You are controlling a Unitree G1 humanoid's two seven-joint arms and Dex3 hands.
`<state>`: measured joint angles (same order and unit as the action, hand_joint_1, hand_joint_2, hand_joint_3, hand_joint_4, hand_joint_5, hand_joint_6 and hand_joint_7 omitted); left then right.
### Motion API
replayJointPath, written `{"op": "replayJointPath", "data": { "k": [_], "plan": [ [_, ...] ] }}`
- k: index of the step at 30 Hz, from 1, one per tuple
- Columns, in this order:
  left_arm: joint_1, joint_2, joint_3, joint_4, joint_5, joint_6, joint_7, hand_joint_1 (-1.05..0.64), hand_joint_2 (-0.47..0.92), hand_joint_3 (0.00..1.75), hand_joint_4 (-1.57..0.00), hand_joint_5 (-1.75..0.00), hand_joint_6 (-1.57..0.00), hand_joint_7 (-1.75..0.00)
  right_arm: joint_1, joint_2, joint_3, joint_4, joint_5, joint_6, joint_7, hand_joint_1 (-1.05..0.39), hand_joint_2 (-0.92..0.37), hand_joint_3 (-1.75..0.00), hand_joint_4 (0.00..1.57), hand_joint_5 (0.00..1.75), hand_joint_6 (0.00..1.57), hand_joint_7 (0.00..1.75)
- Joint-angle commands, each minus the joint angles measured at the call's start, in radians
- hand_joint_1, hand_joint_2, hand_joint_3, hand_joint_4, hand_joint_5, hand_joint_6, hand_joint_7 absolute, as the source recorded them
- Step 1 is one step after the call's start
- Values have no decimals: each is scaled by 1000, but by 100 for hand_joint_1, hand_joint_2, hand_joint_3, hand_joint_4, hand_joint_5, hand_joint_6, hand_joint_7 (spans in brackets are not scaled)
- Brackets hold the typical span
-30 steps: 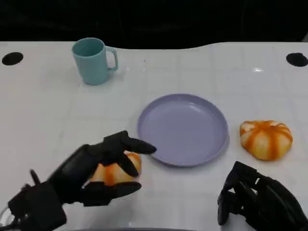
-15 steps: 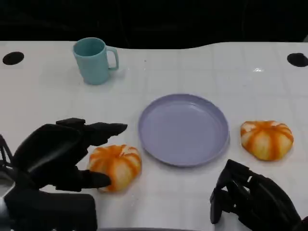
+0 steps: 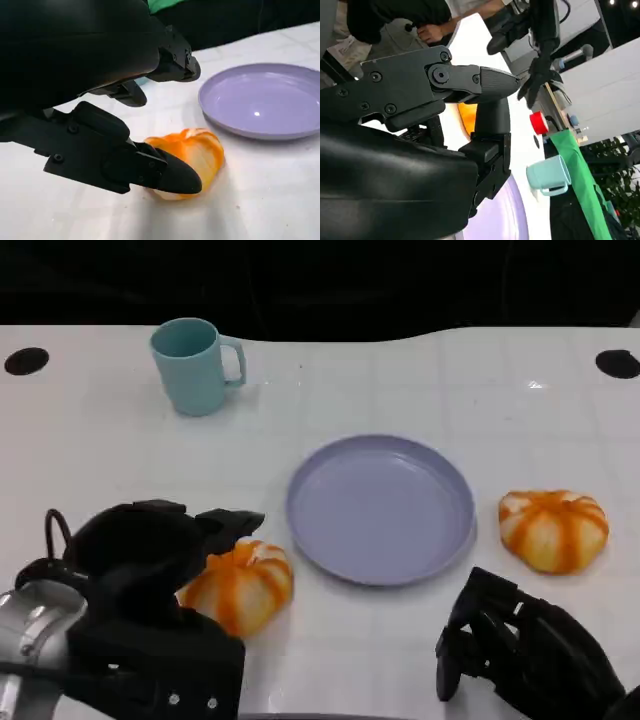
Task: Grasp the bread from the table and place it into the plate.
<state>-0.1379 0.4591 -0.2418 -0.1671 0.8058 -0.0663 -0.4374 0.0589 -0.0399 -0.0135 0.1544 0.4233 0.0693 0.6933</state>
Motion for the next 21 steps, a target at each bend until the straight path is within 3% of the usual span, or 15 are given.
{"op": "replayJointPath", "data": {
  "k": [1,14,17,20,21],
  "plan": [
    [-37,-1,-50,79,33,22,20,-87,92,8,-28,-31,-19,0,-4,-12,-11,5,3,-7,-4,-52,-92,-46,56,175,39,160],
    [-163,-75,-183,388,93,72,154,-84,92,8,-24,-27,-14,-1,-9,-10,-11,18,3,-21,4,-51,-92,-46,57,175,40,159],
    [-185,-93,-206,484,99,56,250,-66,90,4,-27,-29,-18,-2,-7,-11,-11,18,1,-24,2,-52,-92,-46,58,175,40,159],
    [-202,-107,-216,576,80,8,346,-46,89,2,-42,-37,-31,-8,-4,-12,-12,11,6,-15,0,-53,-92,-45,57,175,41,159],
    [-209,-108,-222,608,80,-16,383,-38,91,3,-57,-60,-49,-11,-4,-13,-12,11,6,-16,1,-53,-92,-45,57,175,41,159]
  ]
}}
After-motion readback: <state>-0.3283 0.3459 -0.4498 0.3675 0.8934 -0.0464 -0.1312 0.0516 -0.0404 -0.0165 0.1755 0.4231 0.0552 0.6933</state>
